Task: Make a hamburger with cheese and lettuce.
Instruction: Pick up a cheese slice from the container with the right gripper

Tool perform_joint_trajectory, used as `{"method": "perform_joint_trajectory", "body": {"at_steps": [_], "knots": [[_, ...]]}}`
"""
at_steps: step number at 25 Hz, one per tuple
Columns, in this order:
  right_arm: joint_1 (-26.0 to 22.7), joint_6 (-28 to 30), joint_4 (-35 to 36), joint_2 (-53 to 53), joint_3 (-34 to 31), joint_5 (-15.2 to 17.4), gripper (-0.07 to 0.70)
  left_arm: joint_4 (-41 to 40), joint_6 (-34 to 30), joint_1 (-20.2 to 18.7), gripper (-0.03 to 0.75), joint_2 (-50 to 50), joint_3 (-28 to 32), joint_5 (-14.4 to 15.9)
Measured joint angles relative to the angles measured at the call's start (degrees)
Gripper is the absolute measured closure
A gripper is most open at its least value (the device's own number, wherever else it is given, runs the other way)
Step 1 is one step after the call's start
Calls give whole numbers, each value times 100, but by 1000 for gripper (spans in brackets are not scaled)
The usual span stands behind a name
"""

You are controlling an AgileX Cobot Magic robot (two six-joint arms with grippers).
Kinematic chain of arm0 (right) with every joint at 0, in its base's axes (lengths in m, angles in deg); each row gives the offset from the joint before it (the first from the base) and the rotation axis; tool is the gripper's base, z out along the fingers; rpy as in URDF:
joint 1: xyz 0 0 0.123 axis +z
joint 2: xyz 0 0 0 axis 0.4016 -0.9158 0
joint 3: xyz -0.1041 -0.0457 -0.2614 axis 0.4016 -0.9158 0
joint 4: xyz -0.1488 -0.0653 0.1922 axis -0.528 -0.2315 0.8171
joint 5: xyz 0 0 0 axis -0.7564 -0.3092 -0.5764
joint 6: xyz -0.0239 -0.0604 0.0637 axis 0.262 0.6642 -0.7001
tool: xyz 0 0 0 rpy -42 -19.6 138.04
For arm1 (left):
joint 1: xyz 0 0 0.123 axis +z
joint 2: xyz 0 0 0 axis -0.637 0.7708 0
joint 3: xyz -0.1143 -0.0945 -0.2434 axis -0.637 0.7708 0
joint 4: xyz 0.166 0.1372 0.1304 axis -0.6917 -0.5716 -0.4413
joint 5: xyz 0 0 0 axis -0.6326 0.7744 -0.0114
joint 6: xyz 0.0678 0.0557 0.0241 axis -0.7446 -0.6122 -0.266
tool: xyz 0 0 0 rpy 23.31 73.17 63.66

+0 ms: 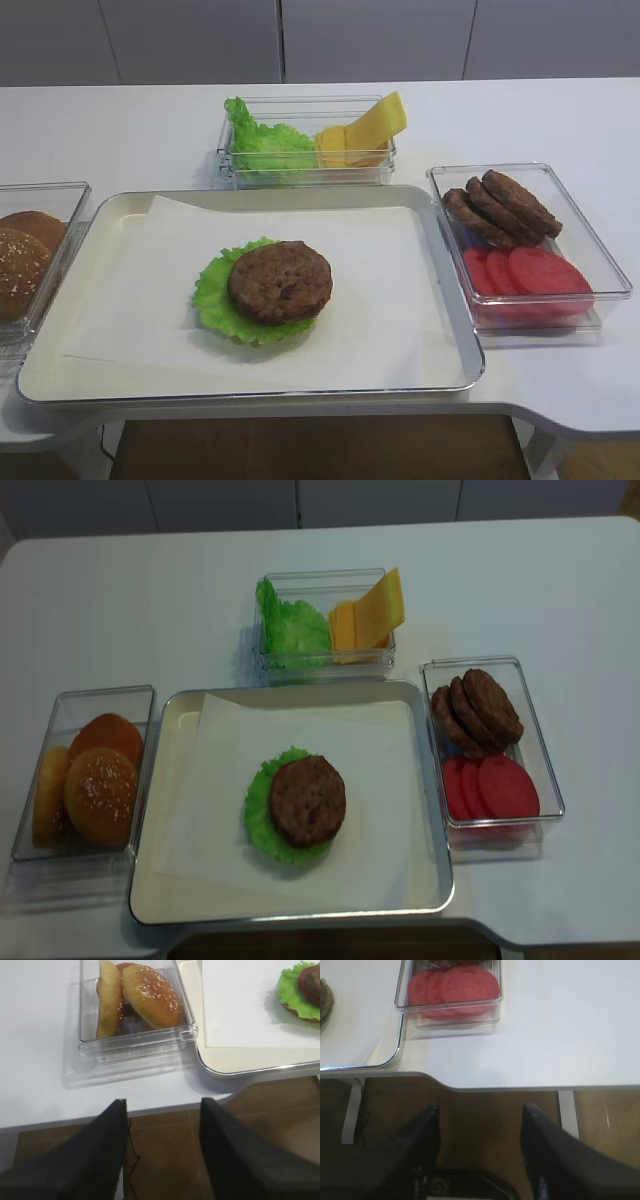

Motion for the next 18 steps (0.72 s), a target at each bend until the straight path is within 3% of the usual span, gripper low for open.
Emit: {"method": "perform_joint_trajectory", "body": {"at_steps": [18], "knots": [[0, -127, 786, -5068, 2793, -49, 234, 0, 0, 0, 363, 0, 0, 0]]}}
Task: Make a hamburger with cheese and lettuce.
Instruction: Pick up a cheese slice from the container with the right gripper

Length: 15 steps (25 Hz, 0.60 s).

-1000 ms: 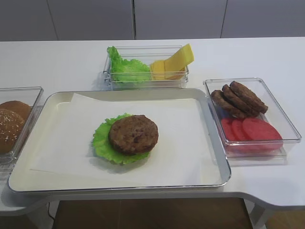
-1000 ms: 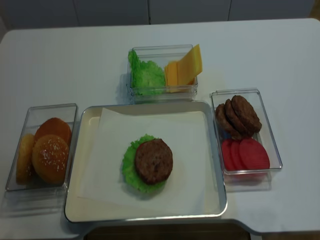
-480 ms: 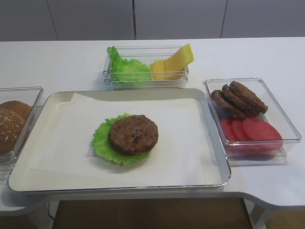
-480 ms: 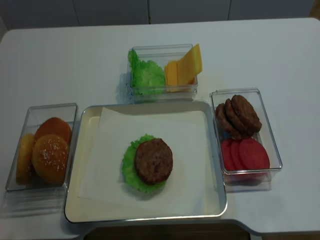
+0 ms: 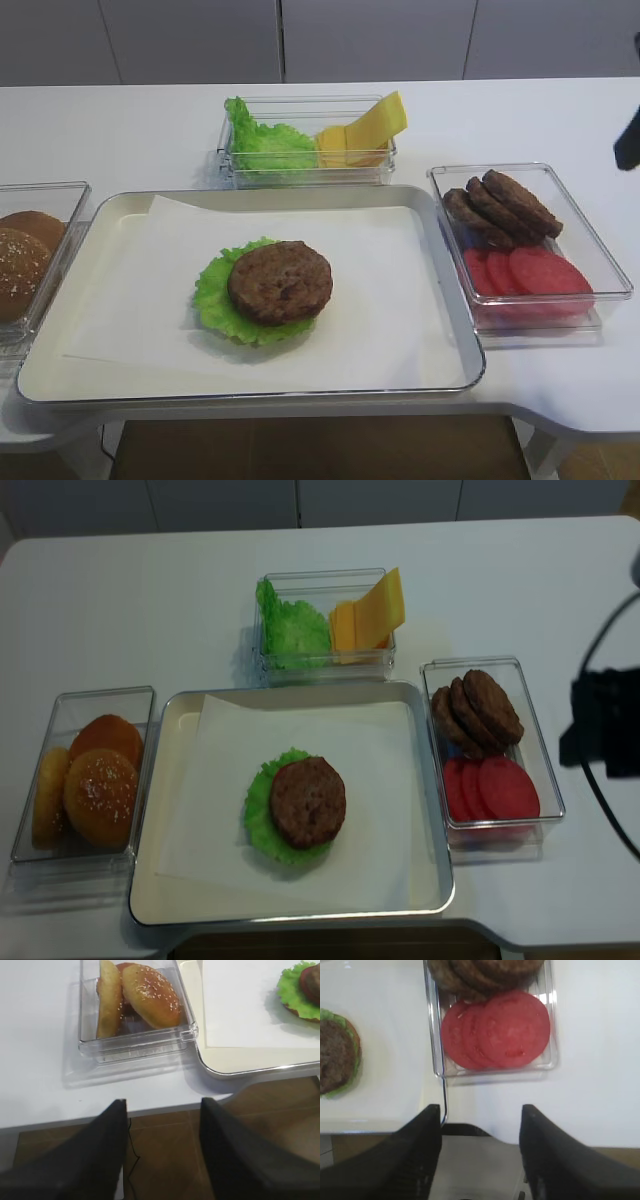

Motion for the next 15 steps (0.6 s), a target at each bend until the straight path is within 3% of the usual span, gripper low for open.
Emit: {"method": "perform_joint_trajectory", "body": {"at_steps": [7, 15], "knots": [[64, 16, 163, -1486, 1565, -21, 238, 0, 0, 0, 363, 0, 0, 0], [673, 91, 251, -3377, 3773, -20, 239, 0, 0, 0, 363, 0, 0, 0]]}}
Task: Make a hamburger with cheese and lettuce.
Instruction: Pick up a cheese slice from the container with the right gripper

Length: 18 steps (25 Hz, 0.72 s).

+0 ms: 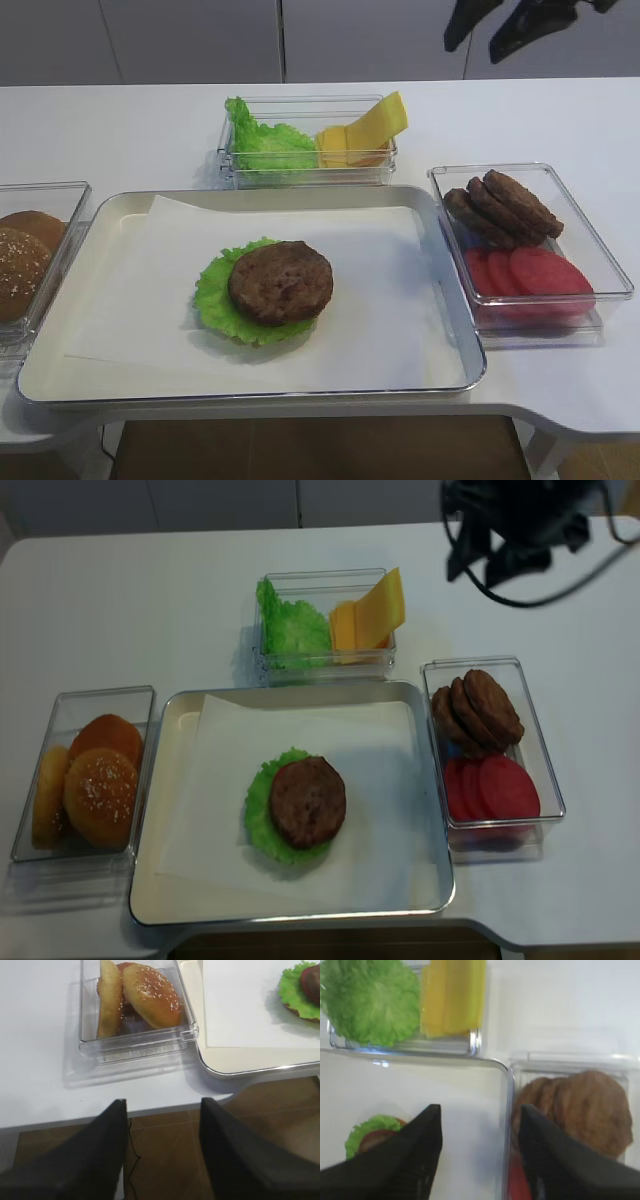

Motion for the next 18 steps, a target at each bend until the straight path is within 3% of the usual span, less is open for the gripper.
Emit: {"method": "perform_joint_trajectory", "body": {"at_steps": [6, 18], "knots": [[36, 125, 282, -1229, 1252, -12, 239, 0, 0, 0, 363, 0, 0, 0], [36, 247, 333, -2631, 2403, -23, 240, 0, 0, 0, 363, 0, 0, 0]]}}
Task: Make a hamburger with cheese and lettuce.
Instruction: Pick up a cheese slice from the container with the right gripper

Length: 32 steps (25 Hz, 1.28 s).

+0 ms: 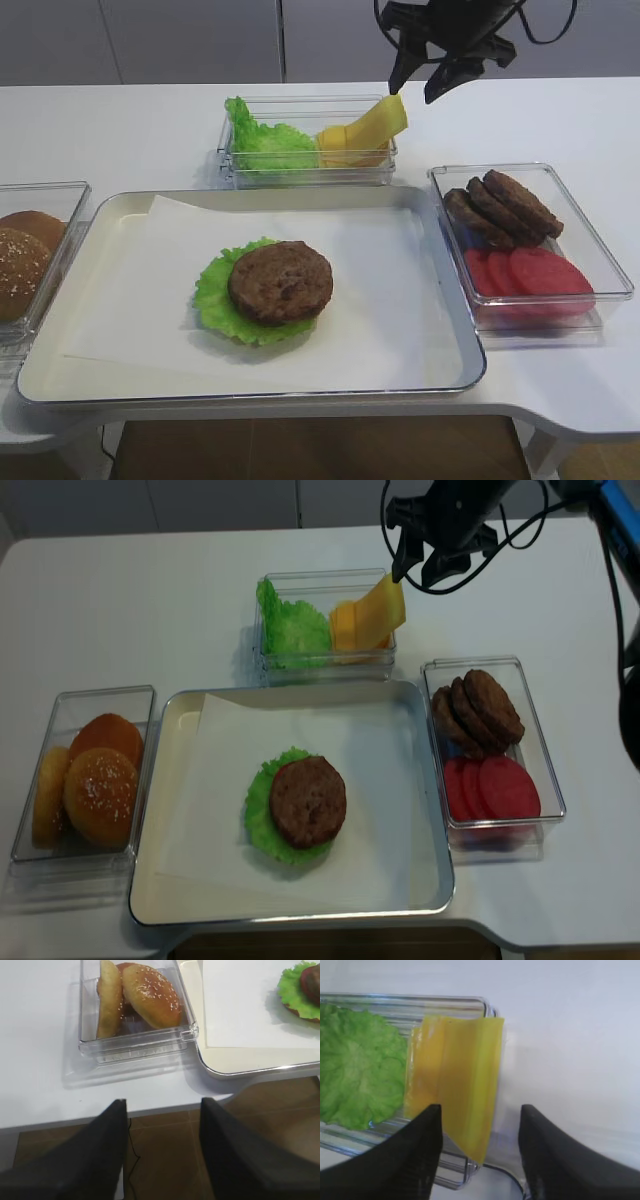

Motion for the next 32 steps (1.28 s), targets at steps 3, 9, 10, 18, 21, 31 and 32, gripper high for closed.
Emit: {"method": "perform_joint_trajectory", "body": {"at_steps": [3, 9, 10, 18, 21, 31, 32], "knots": [[0, 29, 0, -162, 112, 0, 240, 0, 0, 0, 363, 0, 0, 0], [0, 137, 188, -227, 137, 0, 241, 0, 0, 0, 363, 0, 0, 0], [0, 147, 229, -238, 137, -9, 241, 0, 0, 0, 363, 0, 0, 0], [8, 190, 280, -412, 137, -104, 241, 0, 0, 0, 363, 0, 0, 0], [8, 193, 280, -412, 137, -173, 241, 0, 0, 0, 363, 0, 0, 0], [13, 193, 270, -412, 137, -219, 241, 0, 0, 0, 363, 0, 0, 0], [13, 193, 270, -412, 137, -219, 241, 0, 0, 0, 363, 0, 0, 0]]}}
